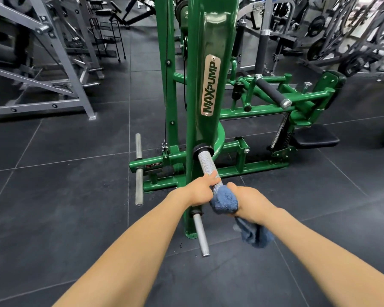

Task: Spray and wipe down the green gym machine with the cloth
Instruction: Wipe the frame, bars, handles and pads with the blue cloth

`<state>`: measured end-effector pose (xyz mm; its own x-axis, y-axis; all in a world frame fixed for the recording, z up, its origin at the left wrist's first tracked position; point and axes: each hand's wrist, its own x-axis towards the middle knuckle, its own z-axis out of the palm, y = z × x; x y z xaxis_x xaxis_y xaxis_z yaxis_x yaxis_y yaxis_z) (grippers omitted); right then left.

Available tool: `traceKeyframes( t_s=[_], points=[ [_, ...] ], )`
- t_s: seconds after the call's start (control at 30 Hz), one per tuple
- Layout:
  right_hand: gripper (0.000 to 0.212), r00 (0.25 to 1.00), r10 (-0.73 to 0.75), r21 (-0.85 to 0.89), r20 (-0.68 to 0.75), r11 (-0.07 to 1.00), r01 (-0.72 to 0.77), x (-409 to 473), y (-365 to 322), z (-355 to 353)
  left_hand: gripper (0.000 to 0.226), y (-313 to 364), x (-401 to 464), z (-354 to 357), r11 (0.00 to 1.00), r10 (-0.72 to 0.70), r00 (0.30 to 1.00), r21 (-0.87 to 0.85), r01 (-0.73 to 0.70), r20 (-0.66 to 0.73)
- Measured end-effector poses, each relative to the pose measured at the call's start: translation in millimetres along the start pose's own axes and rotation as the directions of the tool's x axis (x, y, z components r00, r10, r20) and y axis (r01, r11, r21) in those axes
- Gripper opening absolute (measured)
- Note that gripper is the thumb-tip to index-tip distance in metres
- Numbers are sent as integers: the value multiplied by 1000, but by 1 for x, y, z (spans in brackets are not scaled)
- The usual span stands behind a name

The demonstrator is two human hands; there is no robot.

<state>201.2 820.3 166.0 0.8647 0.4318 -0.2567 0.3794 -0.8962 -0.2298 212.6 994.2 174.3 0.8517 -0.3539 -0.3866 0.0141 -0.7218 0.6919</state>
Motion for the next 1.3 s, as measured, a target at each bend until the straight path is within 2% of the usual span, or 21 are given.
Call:
traceKeyframes(
  t_s=[0.1, 0.2, 0.23, 0.3, 0.37, 0.43, 0.47, 0.53, 0.6, 0.67, 0.73, 0.8, 0.87, 0.93, 1.0, 1.03, 1.1, 1.13, 1.23, 1.3],
  points=[
    [42, 999, 27, 144, 18, 989, -29, -7, 8, -17, 62, 3, 0, 1, 998, -10, 1000, -65, 9, -13],
    [61, 984, 120, 415, -135, 908, -54, -2, -1, -37, 46, 0, 5, -4, 971, -106, 994, -218, 98, -26],
    [63, 988, 94, 410, -126, 912, -34, 2, -9, -38, 40, -1, 6, -6, 954, -149, 988, -266, 136, -30],
    [71, 998, 58, 268, -12, 962, -53, 11, -26, -24, 35, -6, 9, -7, 903, -193, 981, -397, 166, -30],
    [83, 978, 204, 77, 40, 975, -207, 19, -39, 1, 33, -11, 12, -7, 810, -198, 980, -563, 166, 4],
    [86, 929, 370, -28, -19, 928, -370, 25, -42, 17, 35, -14, 13, -7, 749, -196, 980, -640, 170, 32],
    [83, 919, 391, -47, -49, 918, -393, 29, -42, 19, 36, -16, 14, -7, 736, -197, 980, -655, 170, 33],
    [73, 923, 379, -6, -67, 925, -380, 38, -38, 18, 36, -17, 15, -9, 754, -177, 984, -638, 155, 31],
    [63, 942, 331, 119, -52, 939, -323, 44, -31, 16, 37, -15, 12, -10, 788, -160, 987, -600, 141, 22],
    [53, 965, 258, 276, -41, 932, -237, 43, -24, 14, 51, -9, 8, -10, 808, -150, 989, -575, 129, 12],
    [42, 965, 261, 520, -12, 826, -217, 37, -15, 11, 68, -4, 4, -6, 835, -130, 991, -537, 120, 19],
    [35, 963, 256, 739, 85, 632, -233, 28, -10, 14, 62, -1, 1, -4, 882, -103, 994, -459, 106, 31],
    [31, 967, 181, 834, 179, 493, -247, 18, -8, 19, 56, -1, 0, -4, 923, -96, 995, -371, 104, 39],
    [31, 962, 185, 856, 202, 444, -266, 11, -10, 24, 56, -7, 4, -2, 930, -108, 993, -347, 121, 57],
    [31, 945, 264, 796, 193, 521, -308, 12, -12, 23, 56, -8, 4, -2, 930, -117, 992, -346, 128, 52],
    [35, 935, 304, 699, 182, 629, -341, 15, -14, 22, 56, -9, 6, -1, 926, -113, 992, -357, 122, 46],
    [55, 914, 379, 354, 143, 843, -405, 23, -23, 16, 55, -6, 5, -1, 907, -118, 993, -405, 113, 13],
    [62, 902, 427, 175, 64, 885, -432, 27, -29, 12, 54, -4, 5, -2, 892, -128, 992, -437, 114, -4],
    [68, 874, 431, -130, -222, 876, -465, 34, -51, 2, 41, -15, 17, -10, 784, -234, 970, -604, 147, -68],
    [69, 873, 370, -245, -318, 857, -453, 37, -61, 8, 10, -22, 20, -19, 744, -317, 942, -645, 173, -113]
  ],
)
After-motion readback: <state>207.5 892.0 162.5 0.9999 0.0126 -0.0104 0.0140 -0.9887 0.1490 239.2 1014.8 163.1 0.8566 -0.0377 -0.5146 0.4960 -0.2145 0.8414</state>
